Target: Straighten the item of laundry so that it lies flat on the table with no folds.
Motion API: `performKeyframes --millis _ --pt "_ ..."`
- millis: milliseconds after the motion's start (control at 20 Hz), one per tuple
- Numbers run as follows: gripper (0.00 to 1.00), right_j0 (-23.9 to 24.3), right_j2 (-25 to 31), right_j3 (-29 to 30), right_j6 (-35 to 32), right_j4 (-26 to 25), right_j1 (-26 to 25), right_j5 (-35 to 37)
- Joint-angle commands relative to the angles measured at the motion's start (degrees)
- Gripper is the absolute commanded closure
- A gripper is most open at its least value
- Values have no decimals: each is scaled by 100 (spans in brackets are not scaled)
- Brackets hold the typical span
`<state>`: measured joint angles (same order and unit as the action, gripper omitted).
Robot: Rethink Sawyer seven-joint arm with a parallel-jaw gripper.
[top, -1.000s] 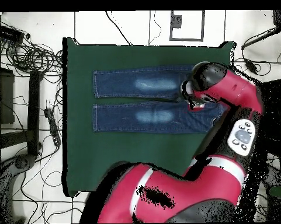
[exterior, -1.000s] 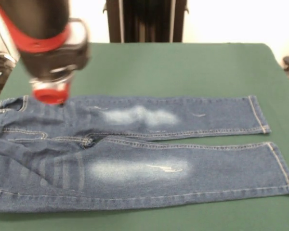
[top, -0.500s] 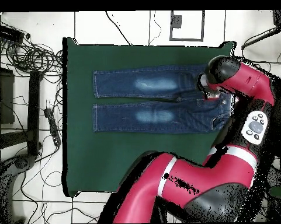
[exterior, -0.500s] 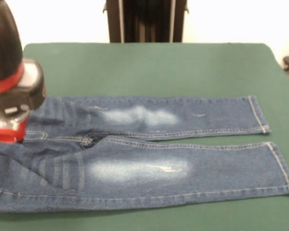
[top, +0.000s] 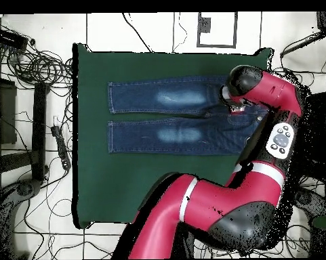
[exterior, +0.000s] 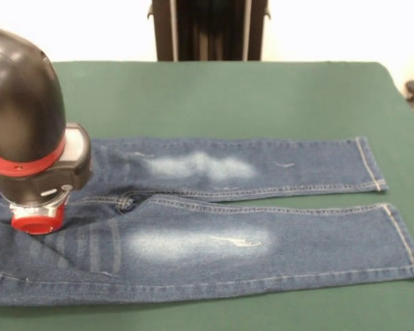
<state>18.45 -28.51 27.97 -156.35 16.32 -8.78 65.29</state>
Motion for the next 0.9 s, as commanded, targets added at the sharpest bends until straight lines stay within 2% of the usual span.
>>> performKeyframes --millis 50,550,750,900 --pt "100 -341 464 -244 -574 131 -534 73" --pt "100 62 284 -1392 70 72 -1128 341" --pt "100 251 142 -1964 303 246 -1495 466" --pt "100 406 126 -2218 801 426 -1666 476"
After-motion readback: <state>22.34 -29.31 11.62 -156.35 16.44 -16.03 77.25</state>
